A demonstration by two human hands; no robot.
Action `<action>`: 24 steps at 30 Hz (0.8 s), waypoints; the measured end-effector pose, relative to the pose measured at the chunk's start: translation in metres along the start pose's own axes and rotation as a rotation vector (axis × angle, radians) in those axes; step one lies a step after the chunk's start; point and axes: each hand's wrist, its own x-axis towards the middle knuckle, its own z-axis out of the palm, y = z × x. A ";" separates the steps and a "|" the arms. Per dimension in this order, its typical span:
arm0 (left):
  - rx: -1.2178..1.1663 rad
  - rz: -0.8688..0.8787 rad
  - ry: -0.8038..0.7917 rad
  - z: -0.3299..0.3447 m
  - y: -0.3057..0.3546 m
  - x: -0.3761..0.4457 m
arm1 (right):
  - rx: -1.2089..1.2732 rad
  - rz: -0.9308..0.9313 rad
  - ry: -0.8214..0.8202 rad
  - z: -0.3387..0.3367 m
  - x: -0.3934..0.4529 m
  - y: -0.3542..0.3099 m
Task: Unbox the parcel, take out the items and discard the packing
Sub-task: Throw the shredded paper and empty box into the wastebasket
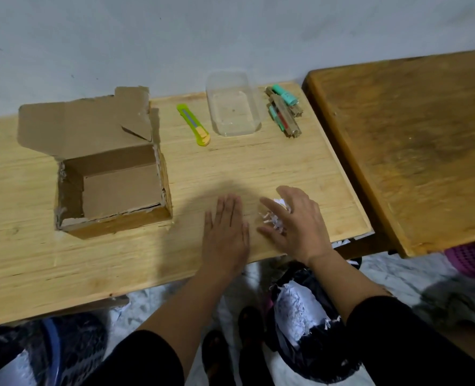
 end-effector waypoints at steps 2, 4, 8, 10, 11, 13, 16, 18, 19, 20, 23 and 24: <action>0.021 0.000 0.029 0.004 0.005 0.002 | -0.018 0.022 0.010 0.001 0.003 0.000; 0.028 -0.002 0.052 0.005 0.004 0.003 | 0.051 0.038 0.060 0.004 0.008 0.002; 0.042 -0.014 0.048 0.006 0.003 0.002 | 0.257 0.016 0.171 0.010 0.010 0.004; 0.047 -0.019 0.041 0.006 0.004 0.002 | 0.298 0.007 0.203 0.011 0.009 0.003; 0.050 -0.017 0.036 0.005 0.004 0.002 | 0.320 0.010 0.217 0.012 0.008 0.002; 0.050 -0.012 0.028 0.005 0.004 0.001 | 0.344 0.024 0.256 0.013 0.005 0.000; 0.048 -0.012 0.036 0.005 0.003 0.001 | 0.283 0.067 0.317 0.016 0.002 -0.004; 0.044 -0.011 0.034 0.006 0.003 0.002 | 0.227 0.100 0.342 0.018 -0.001 -0.005; 0.039 -0.010 0.029 0.006 0.003 0.002 | 0.210 0.111 0.339 0.019 -0.003 -0.004; 0.034 -0.010 0.025 0.006 0.003 0.002 | 0.201 0.117 0.330 0.019 -0.006 -0.003; 0.033 -0.002 0.020 0.007 0.003 0.001 | 0.222 0.154 0.282 0.014 -0.019 -0.001; 0.038 0.003 0.021 0.006 0.003 0.002 | 0.237 0.188 0.266 0.011 -0.025 -0.002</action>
